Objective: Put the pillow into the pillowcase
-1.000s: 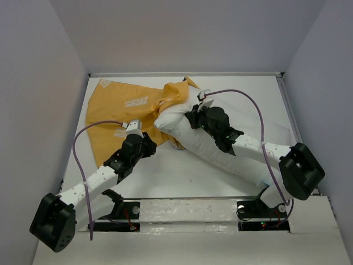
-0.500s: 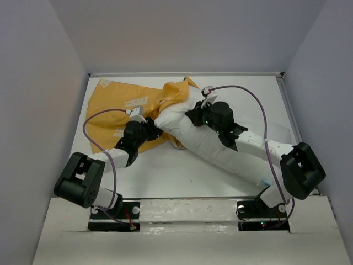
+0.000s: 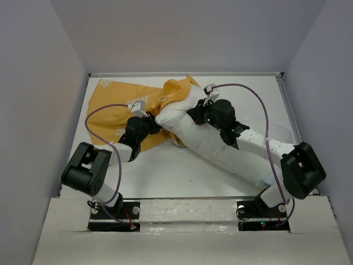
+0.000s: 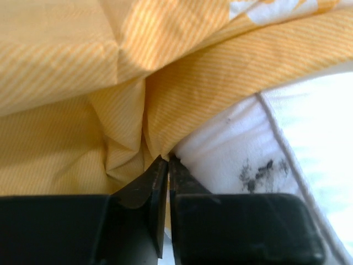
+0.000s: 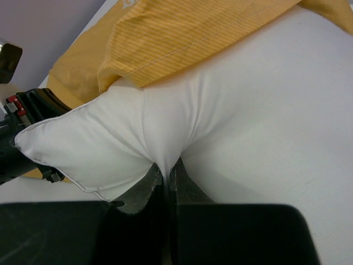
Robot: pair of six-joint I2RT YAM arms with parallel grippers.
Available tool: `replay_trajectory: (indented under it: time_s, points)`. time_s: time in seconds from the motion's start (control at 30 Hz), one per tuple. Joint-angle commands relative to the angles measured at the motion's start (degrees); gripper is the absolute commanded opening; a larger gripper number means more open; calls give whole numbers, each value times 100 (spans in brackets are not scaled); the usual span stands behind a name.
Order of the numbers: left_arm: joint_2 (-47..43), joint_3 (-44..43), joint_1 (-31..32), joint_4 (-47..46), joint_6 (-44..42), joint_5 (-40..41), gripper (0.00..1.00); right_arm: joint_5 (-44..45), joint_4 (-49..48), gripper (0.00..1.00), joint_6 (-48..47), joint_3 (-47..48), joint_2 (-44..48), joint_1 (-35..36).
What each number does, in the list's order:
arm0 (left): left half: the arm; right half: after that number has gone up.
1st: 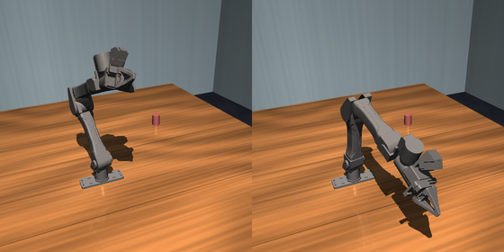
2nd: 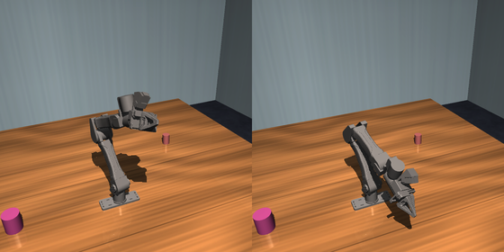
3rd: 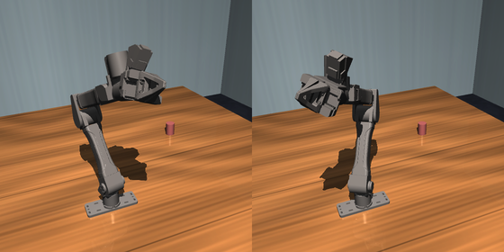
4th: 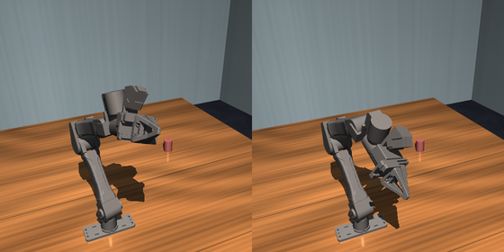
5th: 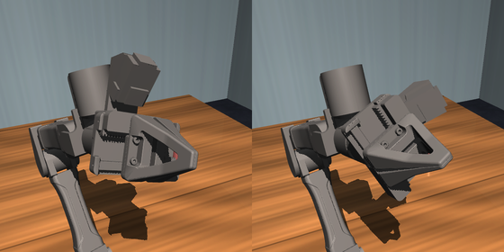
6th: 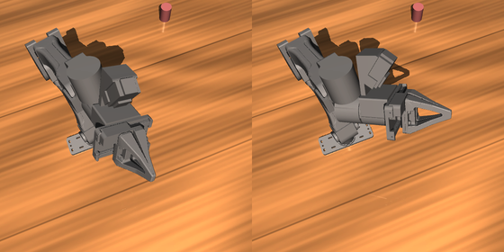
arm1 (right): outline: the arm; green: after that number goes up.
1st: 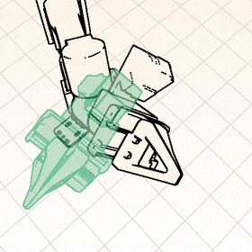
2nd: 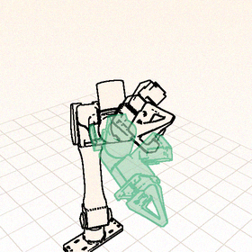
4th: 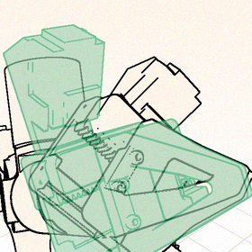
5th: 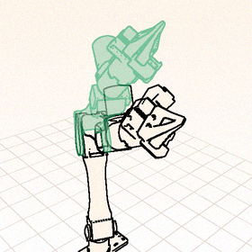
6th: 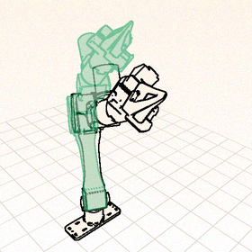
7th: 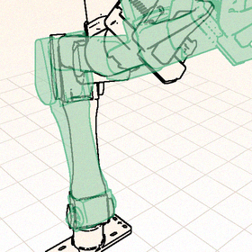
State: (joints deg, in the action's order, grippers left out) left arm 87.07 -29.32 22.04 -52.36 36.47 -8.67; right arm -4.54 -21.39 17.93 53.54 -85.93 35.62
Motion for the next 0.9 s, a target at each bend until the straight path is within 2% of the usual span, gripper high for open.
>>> replay_trajectory:
  time_s: [0.0,0.13,0.27,0.33,0.43,0.57,0.6,0.7,0.73,0.77,0.87]
  points:
    - [38,-364,2,-521,-289,444,2,-188,73,0,79,183,94,-11]
    - [-233,-136,10,-503,-281,515,0,-13,257,0,0,210,156,-11]
    - [-909,268,186,-223,-298,375,0,312,354,0,17,324,120,-125]
    - [-1794,409,448,292,-403,418,0,653,355,0,-61,464,-72,-125]
    - [-2622,453,660,1101,-491,453,0,979,424,0,-237,657,-318,-125]
    - [-3826,480,714,1903,-430,296,0,1034,425,0,-282,579,-416,-125]
    - [-3907,454,705,2157,-456,208,0,981,434,17,-299,544,-346,-125]
    - [-4004,392,705,2326,-483,85,0,613,670,50,-325,412,-92,-125]
    - [-3978,375,705,2335,-509,67,0,438,819,69,-352,342,214,-125]
    - [-3943,348,705,2344,-527,93,0,-164,960,72,-378,202,382,-125]
    - [-3829,287,705,2353,-562,49,0,-1071,1364,84,-431,131,1005,-125]
